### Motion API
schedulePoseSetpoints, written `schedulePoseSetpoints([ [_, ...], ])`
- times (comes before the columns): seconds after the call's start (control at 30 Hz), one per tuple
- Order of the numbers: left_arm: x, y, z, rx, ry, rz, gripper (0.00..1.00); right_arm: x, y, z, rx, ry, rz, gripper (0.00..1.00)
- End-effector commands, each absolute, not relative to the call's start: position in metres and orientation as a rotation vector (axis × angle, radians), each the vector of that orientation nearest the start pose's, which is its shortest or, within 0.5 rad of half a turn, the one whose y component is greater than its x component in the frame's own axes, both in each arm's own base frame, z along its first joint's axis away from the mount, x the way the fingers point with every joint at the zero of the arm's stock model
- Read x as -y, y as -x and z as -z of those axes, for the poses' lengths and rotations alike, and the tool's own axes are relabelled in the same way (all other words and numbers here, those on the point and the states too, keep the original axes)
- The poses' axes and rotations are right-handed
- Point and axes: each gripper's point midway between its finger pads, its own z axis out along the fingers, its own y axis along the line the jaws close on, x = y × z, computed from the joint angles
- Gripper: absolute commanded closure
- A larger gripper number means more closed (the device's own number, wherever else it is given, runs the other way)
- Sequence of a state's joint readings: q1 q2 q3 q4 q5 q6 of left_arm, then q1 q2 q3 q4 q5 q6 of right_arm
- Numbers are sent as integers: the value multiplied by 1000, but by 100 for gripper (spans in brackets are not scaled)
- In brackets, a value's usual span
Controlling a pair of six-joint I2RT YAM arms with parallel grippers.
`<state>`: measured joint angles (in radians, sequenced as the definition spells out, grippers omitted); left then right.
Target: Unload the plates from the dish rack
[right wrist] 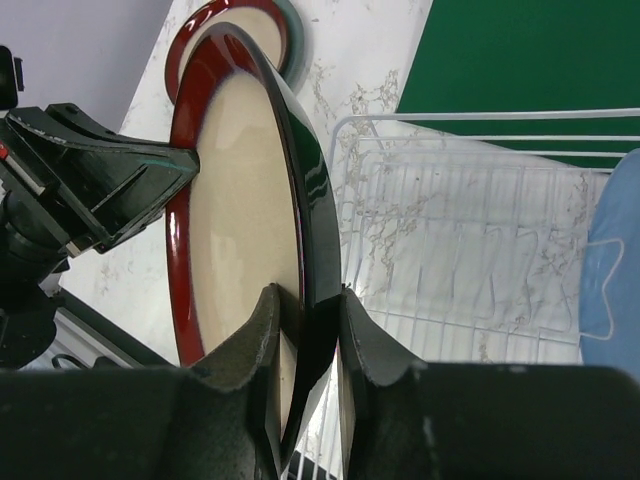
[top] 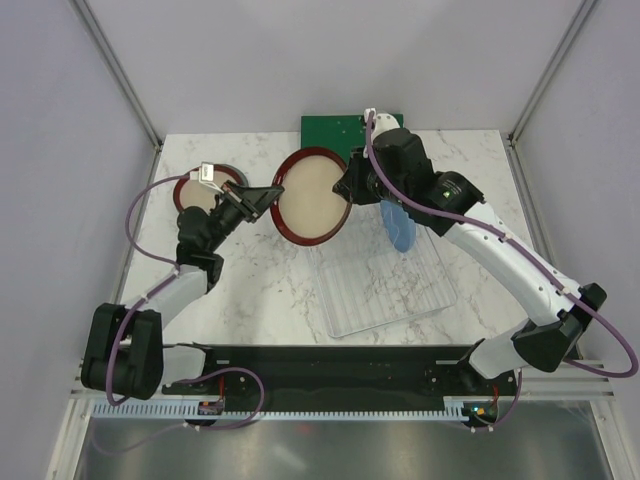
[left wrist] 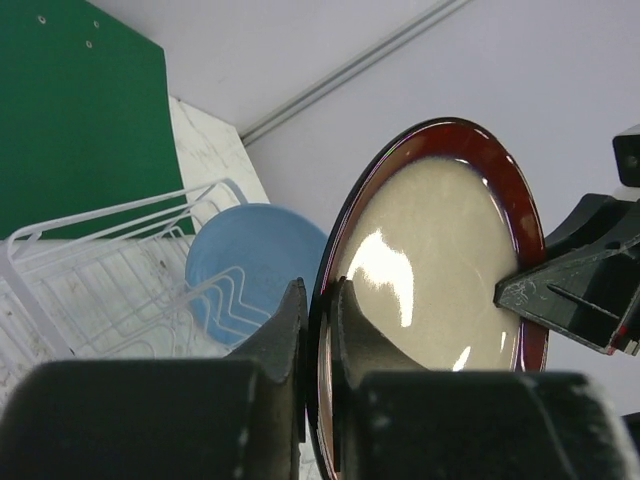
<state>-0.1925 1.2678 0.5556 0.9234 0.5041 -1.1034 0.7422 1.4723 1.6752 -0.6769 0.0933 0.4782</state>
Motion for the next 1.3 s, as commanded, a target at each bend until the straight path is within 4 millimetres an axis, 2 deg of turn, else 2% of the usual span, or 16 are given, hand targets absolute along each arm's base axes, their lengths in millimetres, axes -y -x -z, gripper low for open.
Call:
schedulePoseSetpoints([
  [0.0, 211, -328, -282, -1536, 94, 1485, 98, -328, -317, -378, -1908, 296, -818, 100],
  [0.17, 223, -317, -293, -1498, -37, 1585, 98, -339, -318, -358, -1955, 316, -849, 100],
  [0.2, 224, -312, -304, -1442, -93, 1609, 96, -340, -318, -354, -1963, 321, -855, 100],
  [0.27, 229, -310, -303, -1446, -101, 1678, 81, -342, -319, -352, -1964, 320, -859, 100],
  [0.3, 229, -305, -312, -1392, -144, 1693, 83, -342, -319, -351, -1968, 319, -859, 100],
  [0.57, 239, -295, -299, -1380, -241, 1874, 76, -333, -328, -354, -1960, 300, -860, 100],
  [0.7, 239, -288, -303, -1353, -275, 1843, 71, -329, -331, -353, -1962, 294, -866, 100],
  [0.73, 242, -284, -303, -1360, -327, 1847, 73, -329, -332, -353, -1964, 295, -870, 100],
  [0.83, 248, -280, -307, -1370, -412, 1862, 98, -332, -333, -348, -1974, 302, -883, 100],
  [1.0, 247, -279, -305, -1390, -409, 1812, 98, -342, -330, -333, -2014, 334, -922, 100],
  [1.03, 246, -275, -313, -1352, -458, 1748, 98, -343, -329, -330, -2019, 347, -929, 100],
  [1.13, 247, -279, -307, -1427, -478, 1663, 98, -352, -324, -318, -2054, 398, -978, 100],
  [1.17, 245, -273, -318, -1413, -500, 1627, 98, -355, -324, -310, -2073, 408, -986, 93],
  [1.2, 244, -279, -309, -1507, -441, 1609, 98, -356, -323, -307, -2081, 415, -992, 79],
  [1.23, 241, -287, -307, -1502, -445, 1505, 98, -356, -324, -302, -2093, 414, -984, 78],
  [1.27, 237, -281, -320, -1483, -454, 1453, 98, -356, -325, -299, -2097, 407, -976, 77],
])
